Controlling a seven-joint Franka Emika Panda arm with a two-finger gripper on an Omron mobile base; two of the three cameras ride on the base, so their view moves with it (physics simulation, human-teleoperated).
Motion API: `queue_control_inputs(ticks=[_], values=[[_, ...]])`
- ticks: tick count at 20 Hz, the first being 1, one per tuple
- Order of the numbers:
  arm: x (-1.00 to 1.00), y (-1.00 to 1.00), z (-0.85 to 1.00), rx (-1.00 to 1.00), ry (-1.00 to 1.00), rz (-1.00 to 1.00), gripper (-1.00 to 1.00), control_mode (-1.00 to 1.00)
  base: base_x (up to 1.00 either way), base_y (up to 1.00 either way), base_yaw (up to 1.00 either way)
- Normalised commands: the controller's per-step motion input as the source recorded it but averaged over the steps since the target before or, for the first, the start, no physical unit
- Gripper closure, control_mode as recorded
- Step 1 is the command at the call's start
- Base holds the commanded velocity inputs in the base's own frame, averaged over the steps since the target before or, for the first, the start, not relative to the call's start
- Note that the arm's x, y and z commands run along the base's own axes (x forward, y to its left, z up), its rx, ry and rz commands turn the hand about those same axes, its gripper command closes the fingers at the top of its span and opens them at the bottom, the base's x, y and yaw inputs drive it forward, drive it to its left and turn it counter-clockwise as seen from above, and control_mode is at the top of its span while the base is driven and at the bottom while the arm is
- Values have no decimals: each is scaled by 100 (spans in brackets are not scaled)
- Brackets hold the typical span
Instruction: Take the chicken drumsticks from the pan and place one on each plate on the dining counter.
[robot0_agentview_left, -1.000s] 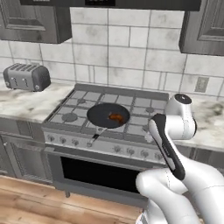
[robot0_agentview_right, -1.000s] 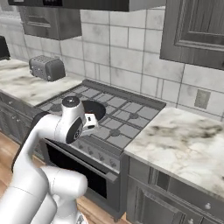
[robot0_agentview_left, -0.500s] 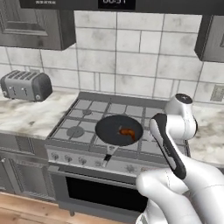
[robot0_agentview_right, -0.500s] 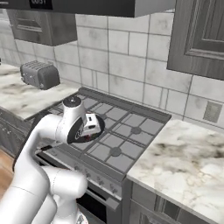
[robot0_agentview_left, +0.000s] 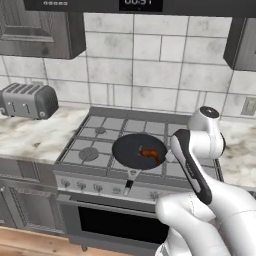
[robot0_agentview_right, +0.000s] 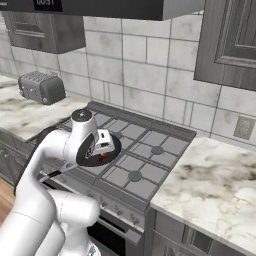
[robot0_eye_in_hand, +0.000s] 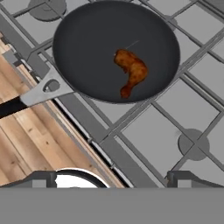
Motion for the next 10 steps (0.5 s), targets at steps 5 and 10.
queue_control_inputs(ticks=[5,10], values=[[0,0,0,0,0,0,-100,100,77,16,-2],[86,34,0,-5,8,-8,-100,-100,0,0,0]])
